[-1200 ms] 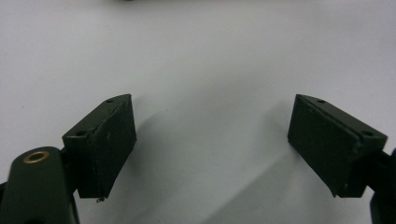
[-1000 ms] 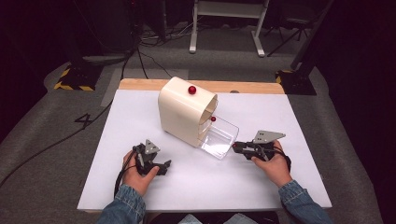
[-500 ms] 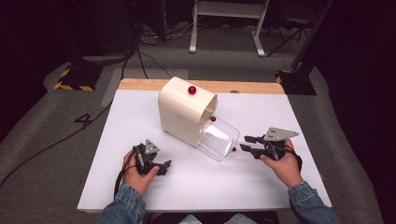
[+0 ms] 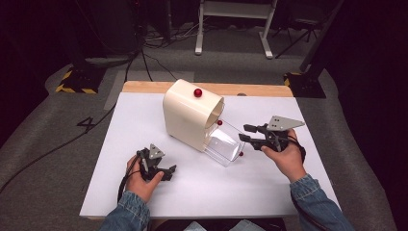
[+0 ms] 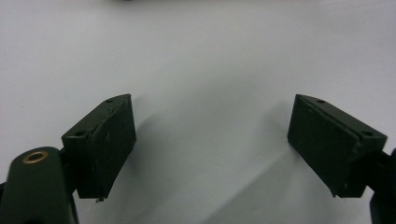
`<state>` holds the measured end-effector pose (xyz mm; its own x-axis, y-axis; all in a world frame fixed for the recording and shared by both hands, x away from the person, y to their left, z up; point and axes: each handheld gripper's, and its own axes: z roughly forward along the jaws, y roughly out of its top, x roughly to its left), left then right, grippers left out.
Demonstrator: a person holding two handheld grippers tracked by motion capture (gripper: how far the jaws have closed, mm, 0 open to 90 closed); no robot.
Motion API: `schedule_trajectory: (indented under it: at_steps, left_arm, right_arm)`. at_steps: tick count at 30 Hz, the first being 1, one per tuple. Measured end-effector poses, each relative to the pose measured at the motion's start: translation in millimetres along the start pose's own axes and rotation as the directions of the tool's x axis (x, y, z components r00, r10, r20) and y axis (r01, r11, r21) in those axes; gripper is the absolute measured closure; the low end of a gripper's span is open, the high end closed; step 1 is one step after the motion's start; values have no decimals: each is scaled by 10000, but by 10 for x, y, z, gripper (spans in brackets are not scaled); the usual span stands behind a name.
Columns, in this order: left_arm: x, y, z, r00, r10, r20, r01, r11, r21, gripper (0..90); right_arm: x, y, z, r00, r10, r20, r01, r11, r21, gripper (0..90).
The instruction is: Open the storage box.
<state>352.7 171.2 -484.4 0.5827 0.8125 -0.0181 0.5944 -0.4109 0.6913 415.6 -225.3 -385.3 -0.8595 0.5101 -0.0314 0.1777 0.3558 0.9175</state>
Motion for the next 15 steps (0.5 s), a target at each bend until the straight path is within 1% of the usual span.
schedule_trajectory:
  at_steps: [6, 9, 12, 15]
  left_arm:
    - [-1, -1, -2, 10000, -9, 3, 9, 10000, 14, 156]
    - [-2, -1, -2, 10000, 3, -22, -3, 10000, 15, 156]
    - [-2, -1, -3, 10000, 4, -8, -4, 10000, 34, 156]
    - [-1, 0, -1, 10000, 9, -9, -9, 10000, 14, 156]
  right_arm:
    - [5, 112, 216, 9998, -82, -190, 77, 9997, -224, 590]
    - [2, 128, 311, 9995, -5, -304, -3, 9997, -240, 596]
    - [15, 131, 430, 9993, -30, -363, 20, 9997, -263, 609]
    - [25, 129, 482, 9992, -4, -393, -6, 9997, -255, 620]
